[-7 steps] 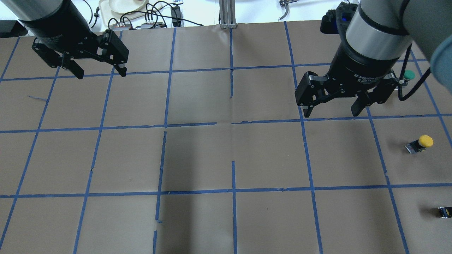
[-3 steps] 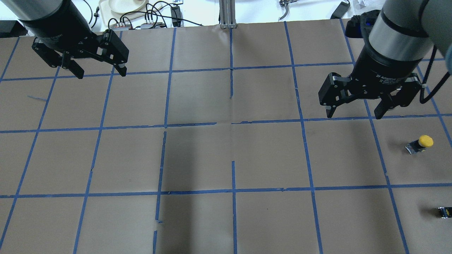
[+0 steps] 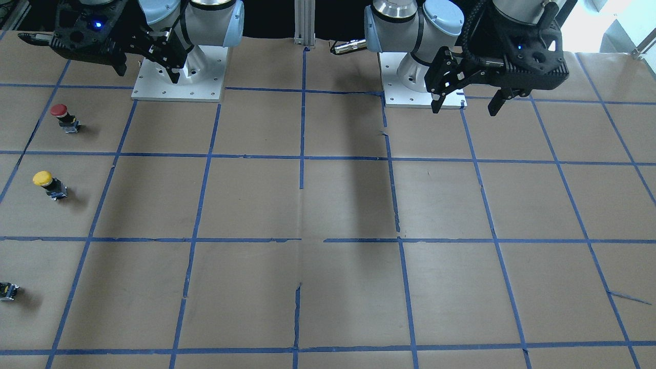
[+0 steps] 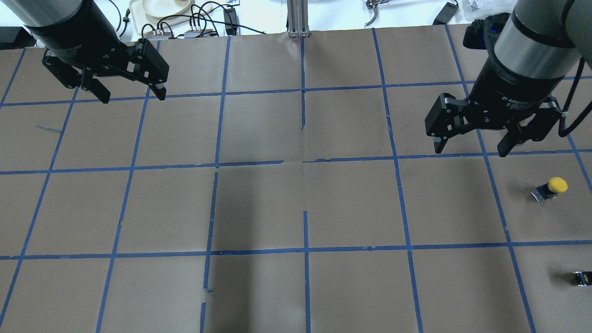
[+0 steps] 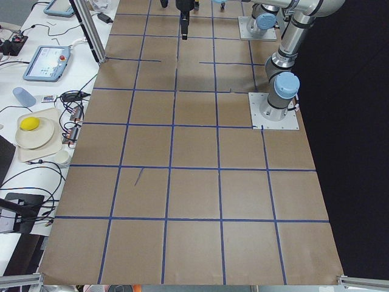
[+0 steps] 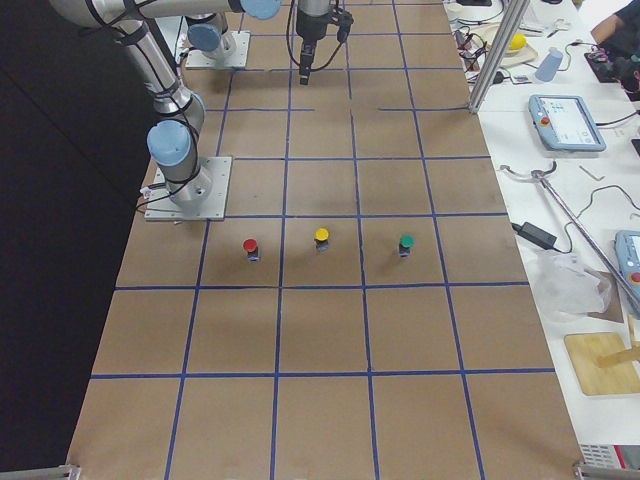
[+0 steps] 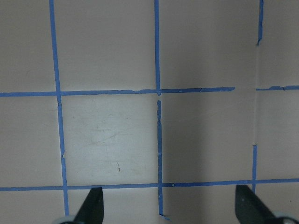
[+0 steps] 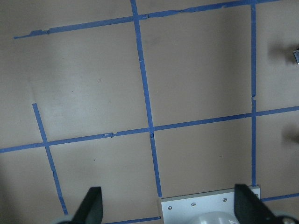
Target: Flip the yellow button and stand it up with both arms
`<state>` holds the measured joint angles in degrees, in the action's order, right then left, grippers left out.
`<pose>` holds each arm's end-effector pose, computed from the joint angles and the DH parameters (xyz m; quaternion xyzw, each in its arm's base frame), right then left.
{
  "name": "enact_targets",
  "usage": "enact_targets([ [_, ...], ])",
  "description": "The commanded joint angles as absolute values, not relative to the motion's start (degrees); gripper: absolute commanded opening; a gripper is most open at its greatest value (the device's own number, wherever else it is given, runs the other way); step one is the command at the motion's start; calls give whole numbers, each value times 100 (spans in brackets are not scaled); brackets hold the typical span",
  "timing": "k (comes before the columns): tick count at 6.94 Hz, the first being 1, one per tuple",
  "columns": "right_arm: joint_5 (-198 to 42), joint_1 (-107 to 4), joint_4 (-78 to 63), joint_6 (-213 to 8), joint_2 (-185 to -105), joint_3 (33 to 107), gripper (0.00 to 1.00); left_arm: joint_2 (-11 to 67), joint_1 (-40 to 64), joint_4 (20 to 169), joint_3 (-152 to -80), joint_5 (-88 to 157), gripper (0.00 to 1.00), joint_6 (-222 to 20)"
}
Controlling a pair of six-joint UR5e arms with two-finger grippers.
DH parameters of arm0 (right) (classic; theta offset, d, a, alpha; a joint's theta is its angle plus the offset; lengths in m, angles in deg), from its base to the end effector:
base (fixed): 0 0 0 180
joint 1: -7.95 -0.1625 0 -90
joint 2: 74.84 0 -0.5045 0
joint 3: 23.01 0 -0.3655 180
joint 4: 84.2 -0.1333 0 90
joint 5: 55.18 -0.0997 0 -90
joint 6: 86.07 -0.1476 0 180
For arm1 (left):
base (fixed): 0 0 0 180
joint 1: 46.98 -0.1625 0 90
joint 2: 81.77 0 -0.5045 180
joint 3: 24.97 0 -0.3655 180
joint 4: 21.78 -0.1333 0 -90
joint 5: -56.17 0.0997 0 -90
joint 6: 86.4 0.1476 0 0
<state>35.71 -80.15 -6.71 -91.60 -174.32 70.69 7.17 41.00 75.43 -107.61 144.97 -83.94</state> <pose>0.1189 -0.3664 0.5387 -0.0642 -0.9962 -0.0584 0.0096 -0.1203 -0.4595 0.5750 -0.0039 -0.9999 0.0110 0.0101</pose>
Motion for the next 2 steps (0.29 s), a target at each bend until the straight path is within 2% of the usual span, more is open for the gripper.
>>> enact_targets([
  [1,3597,-8011,-686,-9161,-17504,7077,100,717,4100,7534,-10758,14494,100,-8394],
  [2,3588,-8011,-686,-9152,-17521,7077,100,726,4100,7534,-10758,14494,100,-8394],
])
